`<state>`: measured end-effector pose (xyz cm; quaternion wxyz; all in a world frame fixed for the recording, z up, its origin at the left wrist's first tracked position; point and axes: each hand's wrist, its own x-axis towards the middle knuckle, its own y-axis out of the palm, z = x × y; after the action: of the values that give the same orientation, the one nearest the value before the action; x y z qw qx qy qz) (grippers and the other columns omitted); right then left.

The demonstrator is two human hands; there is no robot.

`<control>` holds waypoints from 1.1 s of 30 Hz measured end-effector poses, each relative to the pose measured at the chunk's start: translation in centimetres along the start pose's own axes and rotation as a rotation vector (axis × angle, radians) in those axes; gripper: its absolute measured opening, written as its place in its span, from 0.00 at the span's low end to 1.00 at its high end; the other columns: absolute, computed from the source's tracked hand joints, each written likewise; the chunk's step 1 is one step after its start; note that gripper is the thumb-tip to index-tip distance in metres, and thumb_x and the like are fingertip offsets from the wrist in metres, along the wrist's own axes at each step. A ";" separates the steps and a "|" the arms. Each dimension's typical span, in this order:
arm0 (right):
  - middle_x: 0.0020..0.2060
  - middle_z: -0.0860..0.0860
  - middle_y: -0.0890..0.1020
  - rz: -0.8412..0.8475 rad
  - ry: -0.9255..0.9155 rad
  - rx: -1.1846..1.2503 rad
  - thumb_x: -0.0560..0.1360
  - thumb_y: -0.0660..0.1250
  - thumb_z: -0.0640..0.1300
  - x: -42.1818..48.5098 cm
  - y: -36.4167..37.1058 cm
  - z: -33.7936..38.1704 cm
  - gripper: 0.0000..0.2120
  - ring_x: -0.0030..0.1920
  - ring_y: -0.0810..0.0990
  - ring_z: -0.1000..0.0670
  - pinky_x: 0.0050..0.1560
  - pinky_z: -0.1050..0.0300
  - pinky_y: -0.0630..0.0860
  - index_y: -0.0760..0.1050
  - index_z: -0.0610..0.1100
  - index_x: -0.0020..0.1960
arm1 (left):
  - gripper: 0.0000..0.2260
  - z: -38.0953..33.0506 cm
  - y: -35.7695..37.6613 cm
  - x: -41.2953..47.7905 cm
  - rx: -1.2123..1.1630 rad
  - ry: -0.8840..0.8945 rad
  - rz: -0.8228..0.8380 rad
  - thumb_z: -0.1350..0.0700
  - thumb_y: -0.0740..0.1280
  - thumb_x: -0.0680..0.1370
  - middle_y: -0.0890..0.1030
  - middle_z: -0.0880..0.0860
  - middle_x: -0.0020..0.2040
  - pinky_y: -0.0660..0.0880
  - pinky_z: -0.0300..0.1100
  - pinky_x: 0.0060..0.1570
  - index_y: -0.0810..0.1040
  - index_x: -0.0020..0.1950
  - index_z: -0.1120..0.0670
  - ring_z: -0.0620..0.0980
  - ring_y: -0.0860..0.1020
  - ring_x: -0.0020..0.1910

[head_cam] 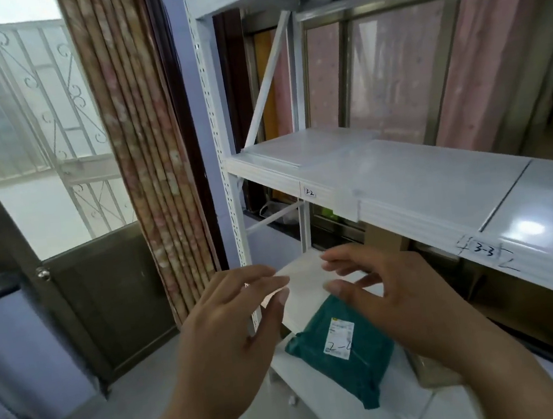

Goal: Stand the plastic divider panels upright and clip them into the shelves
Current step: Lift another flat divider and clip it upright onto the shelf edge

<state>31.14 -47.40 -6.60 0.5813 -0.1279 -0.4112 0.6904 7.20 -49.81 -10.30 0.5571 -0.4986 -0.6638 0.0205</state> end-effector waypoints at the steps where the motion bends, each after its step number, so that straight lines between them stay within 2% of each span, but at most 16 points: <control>1: 0.53 0.75 0.78 -0.002 -0.006 0.000 0.79 0.67 0.61 1.0 0.3 -0.3 0.15 0.59 0.73 0.76 0.49 0.80 0.72 0.73 0.68 0.65 | 0.16 0.6 0.6 0.8 0.004 0.003 0.011 0.46 0.62 0.84 0.83 0.40 0.60 0.82 0.45 0.57 0.87 0.61 0.48 0.42 0.80 0.61; 4: 0.56 0.75 0.78 -0.042 -0.028 0.015 0.79 0.68 0.60 5.1 1.0 -2.0 0.17 0.61 0.74 0.71 0.54 0.75 0.74 0.74 0.66 0.68 | 0.16 2.9 3.0 3.9 0.017 0.022 0.058 0.45 0.62 0.84 0.82 0.39 0.61 0.82 0.45 0.58 0.86 0.64 0.46 0.42 0.79 0.62; 7: 0.57 0.74 0.77 -0.068 -0.049 0.024 0.79 0.68 0.60 9.3 1.1 -3.2 0.21 0.61 0.74 0.71 0.56 0.76 0.74 0.73 0.63 0.72 | 0.15 5.0 5.1 7.9 0.038 0.056 0.092 0.45 0.62 0.84 0.82 0.38 0.62 0.80 0.41 0.59 0.85 0.64 0.45 0.40 0.79 0.62; 10: 0.60 0.74 0.76 -0.077 -0.068 0.026 0.79 0.68 0.61 13.4 0.9 -4.2 0.23 0.63 0.75 0.68 0.64 0.66 0.76 0.70 0.64 0.73 | 0.15 7.0 7.0 11.9 0.038 0.068 0.100 0.44 0.63 0.83 0.81 0.38 0.62 0.80 0.39 0.59 0.85 0.64 0.45 0.39 0.79 0.62; 12: 0.63 0.74 0.74 -0.082 -0.067 0.020 0.79 0.67 0.62 16.1 0.8 -4.8 0.23 0.65 0.74 0.68 0.68 0.63 0.74 0.69 0.66 0.73 | 0.15 8.3 8.1 14.2 0.034 0.067 0.100 0.44 0.62 0.83 0.81 0.37 0.61 0.79 0.39 0.59 0.85 0.64 0.44 0.39 0.79 0.62; 14: 0.65 0.75 0.72 -0.099 -0.075 0.004 0.79 0.66 0.63 18.6 0.9 -5.4 0.23 0.64 0.70 0.73 0.68 0.71 0.68 0.68 0.66 0.74 | 0.16 9.6 9.3 16.0 0.024 0.064 0.090 0.43 0.63 0.83 0.81 0.36 0.61 0.79 0.39 0.58 0.86 0.63 0.44 0.39 0.79 0.62; 17: 0.63 0.76 0.65 -0.087 -0.057 -0.047 0.79 0.62 0.66 22.2 1.3 -6.0 0.26 0.57 0.62 0.80 0.55 0.86 0.54 0.65 0.66 0.75 | 0.12 11.7 11.3 17.8 0.015 0.059 0.073 0.46 0.65 0.85 0.83 0.38 0.59 0.82 0.42 0.55 0.87 0.60 0.45 0.41 0.81 0.59; 19: 0.67 0.75 0.64 -0.086 -0.043 -0.077 0.79 0.61 0.67 24.2 2.0 -6.6 0.26 0.59 0.62 0.79 0.53 0.86 0.52 0.62 0.66 0.76 | 0.11 13.3 12.6 18.7 0.002 0.055 0.082 0.47 0.65 0.86 0.83 0.39 0.58 0.83 0.44 0.52 0.87 0.60 0.46 0.42 0.81 0.58; 22: 0.72 0.71 0.65 -0.104 -0.004 -0.108 0.79 0.62 0.66 26.8 3.2 -7.5 0.26 0.65 0.63 0.72 0.64 0.77 0.56 0.61 0.67 0.76 | 0.13 16.2 14.4 20.3 -0.030 0.084 0.106 0.46 0.64 0.83 0.83 0.38 0.58 0.83 0.45 0.52 0.86 0.60 0.46 0.41 0.80 0.58; 26: 0.71 0.69 0.65 -0.174 0.067 -0.231 0.80 0.65 0.62 30.4 4.4 -8.8 0.27 0.65 0.60 0.75 0.59 0.85 0.49 0.63 0.63 0.77 | 0.14 20.4 16.9 23.7 -0.101 0.122 0.076 0.47 0.64 0.82 0.84 0.39 0.58 0.82 0.45 0.55 0.87 0.60 0.47 0.43 0.80 0.59; 29: 0.77 0.65 0.64 -0.205 0.149 -0.320 0.82 0.63 0.60 33.6 5.8 -9.0 0.27 0.76 0.60 0.65 0.68 0.77 0.42 0.61 0.62 0.79 | 0.11 23.5 19.0 27.1 -0.144 0.181 0.091 0.52 0.68 0.82 0.84 0.42 0.59 0.82 0.46 0.58 0.87 0.61 0.48 0.46 0.80 0.60; 31: 0.79 0.64 0.62 -0.221 0.212 -0.357 0.82 0.61 0.62 35.9 6.8 -8.8 0.28 0.80 0.59 0.59 0.74 0.69 0.47 0.60 0.62 0.80 | 0.12 25.7 20.3 29.8 -0.126 0.232 0.125 0.57 0.69 0.81 0.84 0.43 0.61 0.81 0.46 0.61 0.86 0.61 0.47 0.46 0.79 0.62; 33: 0.81 0.63 0.61 -0.230 0.271 -0.395 0.82 0.61 0.62 38.0 7.5 -8.5 0.28 0.81 0.57 0.58 0.78 0.62 0.49 0.59 0.62 0.81 | 0.14 27.9 21.4 32.7 -0.157 0.285 0.157 0.55 0.68 0.80 0.83 0.43 0.64 0.77 0.45 0.65 0.86 0.63 0.46 0.46 0.78 0.65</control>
<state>20.42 -9.21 -5.85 0.6692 -0.2828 -0.4684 0.5028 3.49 -1.91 -9.79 0.6017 -0.5886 -0.5367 -0.0590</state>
